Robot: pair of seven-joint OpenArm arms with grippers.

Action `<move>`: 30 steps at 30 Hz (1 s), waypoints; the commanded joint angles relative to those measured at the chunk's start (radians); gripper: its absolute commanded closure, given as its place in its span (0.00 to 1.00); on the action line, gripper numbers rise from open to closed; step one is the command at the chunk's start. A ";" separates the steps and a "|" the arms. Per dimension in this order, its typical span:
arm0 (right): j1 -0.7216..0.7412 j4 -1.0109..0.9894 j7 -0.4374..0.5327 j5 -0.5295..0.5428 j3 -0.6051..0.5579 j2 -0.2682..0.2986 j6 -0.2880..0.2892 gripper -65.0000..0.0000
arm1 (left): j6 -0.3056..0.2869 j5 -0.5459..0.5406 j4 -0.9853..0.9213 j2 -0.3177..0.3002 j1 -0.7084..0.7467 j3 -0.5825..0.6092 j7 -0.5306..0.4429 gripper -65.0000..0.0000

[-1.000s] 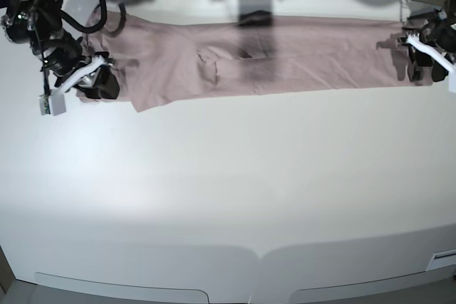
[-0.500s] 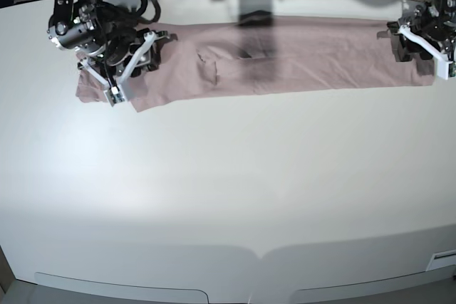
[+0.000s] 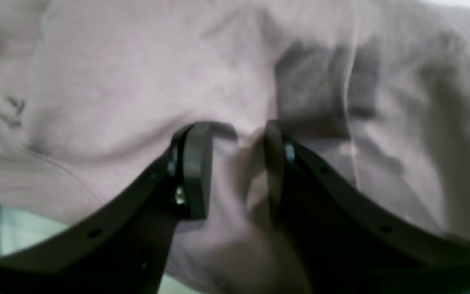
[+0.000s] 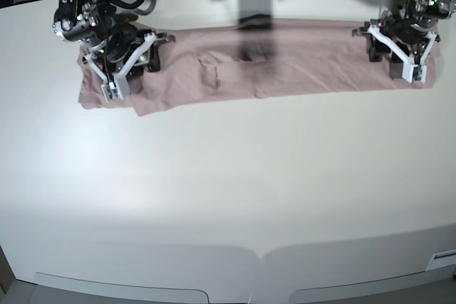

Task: Fold the T-shirt properly
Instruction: 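Lower both grippers onto the ends of the folded strip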

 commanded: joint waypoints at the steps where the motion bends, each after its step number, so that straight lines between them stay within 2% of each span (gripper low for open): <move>1: 0.019 -0.017 -0.017 -0.010 0.000 0.006 -0.002 0.65 | 0.014 0.016 -0.037 -0.006 -0.017 0.015 0.045 0.52; 7: 0.140 -0.134 -0.015 -0.012 0.000 0.006 -0.002 0.65 | 0.016 0.035 -0.195 -0.007 -0.156 0.046 0.047 0.52; 13: 0.257 -0.193 0.011 -0.116 0.000 0.017 -0.003 0.65 | 0.015 0.042 -0.245 -0.010 -0.249 0.046 0.056 0.52; 20: 0.358 -0.278 0.011 -0.115 0.000 0.040 -0.013 0.65 | 0.016 0.085 -0.245 -0.010 -0.279 0.046 0.064 0.52; 25: 0.391 -0.263 -0.006 -0.106 0.000 0.047 -0.012 0.65 | 0.016 0.028 -0.217 -0.023 -0.279 0.046 0.066 0.52; 30: 0.404 -0.179 -0.075 -0.035 0.000 0.047 -0.012 0.65 | 0.016 0.023 -0.082 -0.060 -0.279 0.045 0.155 0.52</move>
